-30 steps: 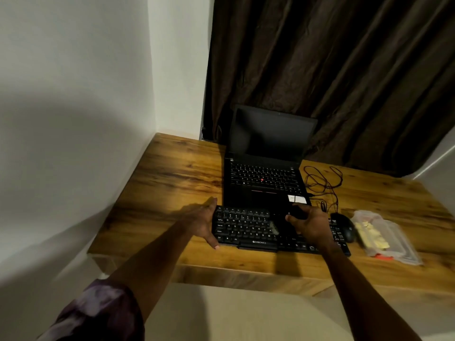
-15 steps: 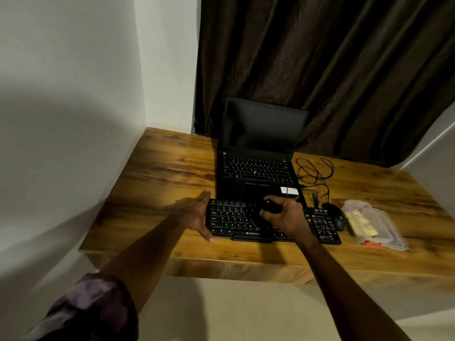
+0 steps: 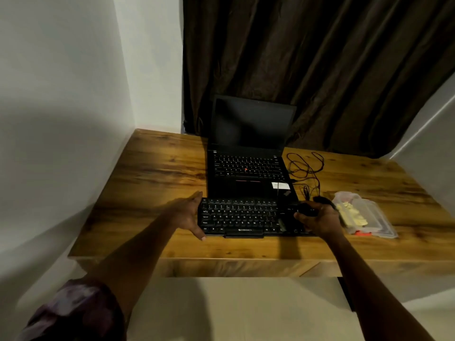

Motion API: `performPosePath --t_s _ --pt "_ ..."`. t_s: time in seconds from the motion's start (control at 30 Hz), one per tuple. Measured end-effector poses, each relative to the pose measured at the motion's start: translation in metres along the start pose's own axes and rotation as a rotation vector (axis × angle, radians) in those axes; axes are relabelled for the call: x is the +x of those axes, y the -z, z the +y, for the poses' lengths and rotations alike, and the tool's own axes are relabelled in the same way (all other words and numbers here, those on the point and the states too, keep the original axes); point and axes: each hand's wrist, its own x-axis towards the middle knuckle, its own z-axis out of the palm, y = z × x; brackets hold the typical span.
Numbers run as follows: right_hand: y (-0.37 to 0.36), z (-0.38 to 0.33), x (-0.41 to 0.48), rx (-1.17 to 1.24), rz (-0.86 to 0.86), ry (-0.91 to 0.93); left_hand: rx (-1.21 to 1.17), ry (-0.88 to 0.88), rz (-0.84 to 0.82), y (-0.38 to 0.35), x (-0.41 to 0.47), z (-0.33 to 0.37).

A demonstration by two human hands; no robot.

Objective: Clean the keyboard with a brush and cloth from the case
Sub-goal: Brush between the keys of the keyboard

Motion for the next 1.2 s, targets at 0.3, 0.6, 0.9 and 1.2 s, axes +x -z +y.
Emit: performPosePath --t_s 0.3,0.6,0.9,1.2 --pt "0.023 0.026 -0.006 -0.016 0.049 0.039 0.143 0.085 0.027 -0.025 0.019 0.029" --pt "0.044 0.058 0.005 -0.062 0.068 0.071 0.309 -0.126 0.117 -0.071 0.054 0.141" --pt "0.016 0.031 0.004 0.026 -0.093 0.152 0.289 -0.035 0.081 -0.078 0.075 0.167" --pt "0.048 0.065 0.014 -0.055 0.039 0.048 0.366 -0.038 0.085 -0.067 0.084 0.173"
